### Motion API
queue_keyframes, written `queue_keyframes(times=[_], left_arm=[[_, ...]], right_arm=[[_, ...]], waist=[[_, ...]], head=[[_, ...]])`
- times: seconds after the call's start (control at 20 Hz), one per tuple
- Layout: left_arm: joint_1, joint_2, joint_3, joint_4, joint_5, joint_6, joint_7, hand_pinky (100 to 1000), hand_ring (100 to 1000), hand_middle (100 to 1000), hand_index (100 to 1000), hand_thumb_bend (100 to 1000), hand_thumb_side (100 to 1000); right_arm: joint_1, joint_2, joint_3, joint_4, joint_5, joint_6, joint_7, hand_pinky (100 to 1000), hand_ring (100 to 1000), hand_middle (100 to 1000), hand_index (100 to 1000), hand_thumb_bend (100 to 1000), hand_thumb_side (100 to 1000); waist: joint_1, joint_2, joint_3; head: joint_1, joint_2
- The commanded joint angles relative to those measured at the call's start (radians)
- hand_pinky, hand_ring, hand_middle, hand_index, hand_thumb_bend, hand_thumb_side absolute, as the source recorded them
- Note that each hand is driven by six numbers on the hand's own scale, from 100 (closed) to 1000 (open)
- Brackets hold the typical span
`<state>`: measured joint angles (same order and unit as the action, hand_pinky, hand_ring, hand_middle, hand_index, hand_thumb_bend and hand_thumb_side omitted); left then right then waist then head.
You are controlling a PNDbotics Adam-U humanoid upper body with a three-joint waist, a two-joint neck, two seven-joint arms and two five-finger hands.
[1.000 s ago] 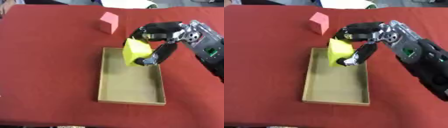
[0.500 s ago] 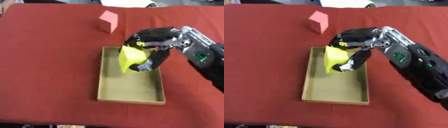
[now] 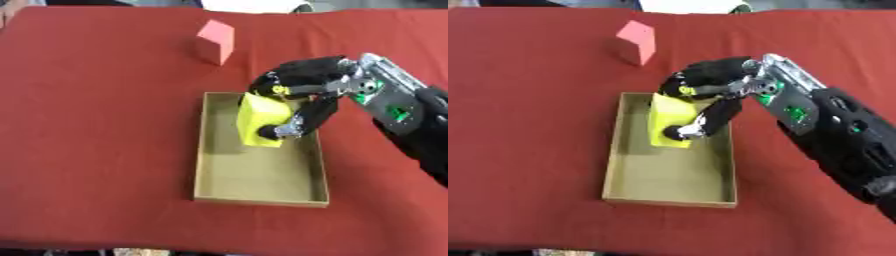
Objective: Pick up objects on the table and place them in the box.
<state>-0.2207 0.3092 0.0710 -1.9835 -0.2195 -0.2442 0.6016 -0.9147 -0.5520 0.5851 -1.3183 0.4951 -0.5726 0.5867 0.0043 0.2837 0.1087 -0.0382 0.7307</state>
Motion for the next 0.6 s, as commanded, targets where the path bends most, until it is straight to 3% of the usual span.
queue_keyframes(times=[0.05,0.45,0.55,0.6], left_arm=[[-0.01,0.016,0.0,-0.016,0.007,-0.001,-0.005,832,701,615,743,100,742],[-0.012,0.014,-0.001,-0.016,0.007,0.0,-0.007,831,701,615,740,100,741],[-0.011,0.014,0.0,-0.016,0.007,0.0,-0.007,831,701,616,740,100,742],[-0.011,0.013,0.0,-0.016,0.007,0.0,-0.007,831,701,616,740,100,742]], right_arm=[[-0.015,-0.008,-0.011,0.023,0.023,-0.062,0.033,788,828,750,924,100,1000],[-0.021,-0.007,-0.031,0.054,0.093,-0.12,-0.005,809,872,811,944,115,972],[-0.023,-0.009,-0.038,0.056,0.101,-0.142,-0.004,810,869,789,927,263,915],[-0.024,-0.01,-0.043,0.057,0.101,-0.154,-0.003,810,868,787,925,272,912]], waist=[[0.003,-0.015,0.002],[0.003,-0.012,0.001],[0.003,-0.013,0.001],[0.003,-0.013,0.001]], head=[[-0.003,0.004],[-0.002,0.007],[-0.002,0.006],[-0.001,0.006]])
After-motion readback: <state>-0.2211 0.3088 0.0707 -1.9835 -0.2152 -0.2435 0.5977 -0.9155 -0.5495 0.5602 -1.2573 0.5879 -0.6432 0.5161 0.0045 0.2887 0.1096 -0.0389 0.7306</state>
